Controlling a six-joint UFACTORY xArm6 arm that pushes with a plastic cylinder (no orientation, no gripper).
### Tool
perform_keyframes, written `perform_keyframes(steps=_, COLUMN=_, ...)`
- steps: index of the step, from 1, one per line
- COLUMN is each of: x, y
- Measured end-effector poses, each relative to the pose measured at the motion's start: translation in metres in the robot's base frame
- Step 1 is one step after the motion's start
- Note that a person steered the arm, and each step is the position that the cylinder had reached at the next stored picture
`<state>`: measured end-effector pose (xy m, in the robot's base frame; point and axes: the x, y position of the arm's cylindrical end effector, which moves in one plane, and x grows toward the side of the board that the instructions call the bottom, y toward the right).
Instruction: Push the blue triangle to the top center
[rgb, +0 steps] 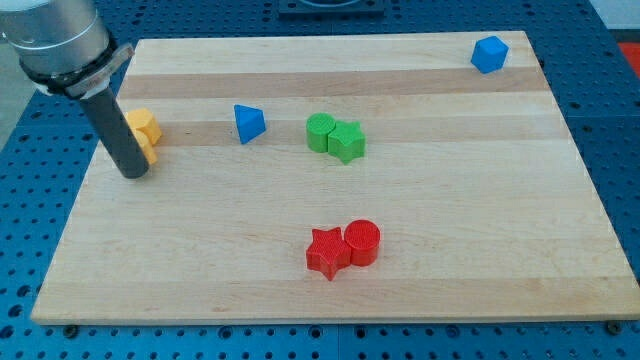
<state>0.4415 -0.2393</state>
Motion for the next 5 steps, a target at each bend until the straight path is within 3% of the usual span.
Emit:
perform_keyframes(steps=2, x=-0.001, y=0.001)
perform_keyframes(steps=4, x=0.010, y=0.055)
perform_keyframes(steps=5, x=-0.006, y=0.070)
